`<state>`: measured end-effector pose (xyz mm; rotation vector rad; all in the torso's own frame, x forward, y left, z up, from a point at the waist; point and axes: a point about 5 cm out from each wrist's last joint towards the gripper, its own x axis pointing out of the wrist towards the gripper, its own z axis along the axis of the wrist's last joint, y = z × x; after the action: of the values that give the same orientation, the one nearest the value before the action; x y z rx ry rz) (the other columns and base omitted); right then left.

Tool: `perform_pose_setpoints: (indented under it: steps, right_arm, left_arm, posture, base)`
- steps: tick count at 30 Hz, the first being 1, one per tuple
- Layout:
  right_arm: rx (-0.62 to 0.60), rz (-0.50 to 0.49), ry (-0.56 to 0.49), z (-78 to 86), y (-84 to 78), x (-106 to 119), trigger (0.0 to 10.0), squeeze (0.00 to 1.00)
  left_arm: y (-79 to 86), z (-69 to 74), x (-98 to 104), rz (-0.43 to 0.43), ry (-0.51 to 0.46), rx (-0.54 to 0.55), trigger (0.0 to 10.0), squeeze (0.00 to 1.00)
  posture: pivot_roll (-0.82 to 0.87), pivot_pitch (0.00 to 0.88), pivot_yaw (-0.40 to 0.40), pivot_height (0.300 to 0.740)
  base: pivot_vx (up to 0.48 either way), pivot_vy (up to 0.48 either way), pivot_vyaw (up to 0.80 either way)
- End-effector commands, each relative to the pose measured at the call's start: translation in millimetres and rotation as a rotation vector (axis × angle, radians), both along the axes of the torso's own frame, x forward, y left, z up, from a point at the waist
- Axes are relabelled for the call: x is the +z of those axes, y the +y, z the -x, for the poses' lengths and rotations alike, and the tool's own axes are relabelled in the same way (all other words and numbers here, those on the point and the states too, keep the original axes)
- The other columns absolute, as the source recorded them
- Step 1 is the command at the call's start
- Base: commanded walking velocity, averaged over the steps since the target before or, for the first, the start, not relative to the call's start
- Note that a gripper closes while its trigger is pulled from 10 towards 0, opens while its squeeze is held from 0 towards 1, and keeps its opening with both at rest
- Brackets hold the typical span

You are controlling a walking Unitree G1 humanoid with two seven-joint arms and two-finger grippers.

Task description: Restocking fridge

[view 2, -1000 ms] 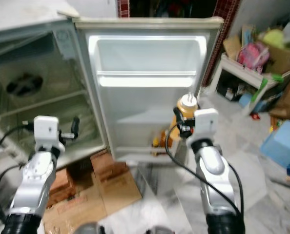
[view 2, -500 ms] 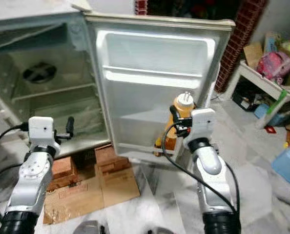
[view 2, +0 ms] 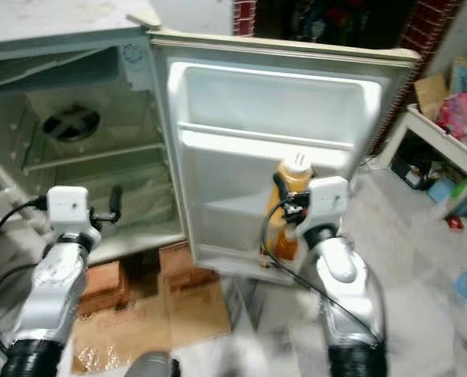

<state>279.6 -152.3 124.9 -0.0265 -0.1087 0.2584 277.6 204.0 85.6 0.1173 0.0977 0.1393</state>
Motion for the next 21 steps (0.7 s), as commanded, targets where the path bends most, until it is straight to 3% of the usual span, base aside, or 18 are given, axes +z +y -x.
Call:
perform_pose_setpoints:
  steps: [1,16,21]
  right_arm:
    - [-0.026,0.003,-0.016,1.3,-9.9,3.4,10.0,0.0]
    - [0.004,-0.018,-0.002,2.8,-8.5,1.0,10.0,0.0]
    - [0.017,-0.033,0.019,5.1,-4.5,-1.9,10.0,0.0]
  left_arm:
    - [-6.8,-2.3,1.4,0.008,-0.004,-0.019,10.0,0.0]
    - [-9.5,0.0,1.0,0.01,0.008,-0.041,10.0,0.0]
    - [-10.2,7.3,-10.8,0.006,0.063,-0.083,10.0,0.0]
  posture:
    - [0.06,0.0,-0.02,0.74]
    - [0.06,0.0,-0.021,0.74]
    - [0.05,0.0,-0.017,0.74]
  base:
    - [0.0,0.461,0.0]
    - [0.0,0.031,0.0]
    - [0.0,0.0,0.0]
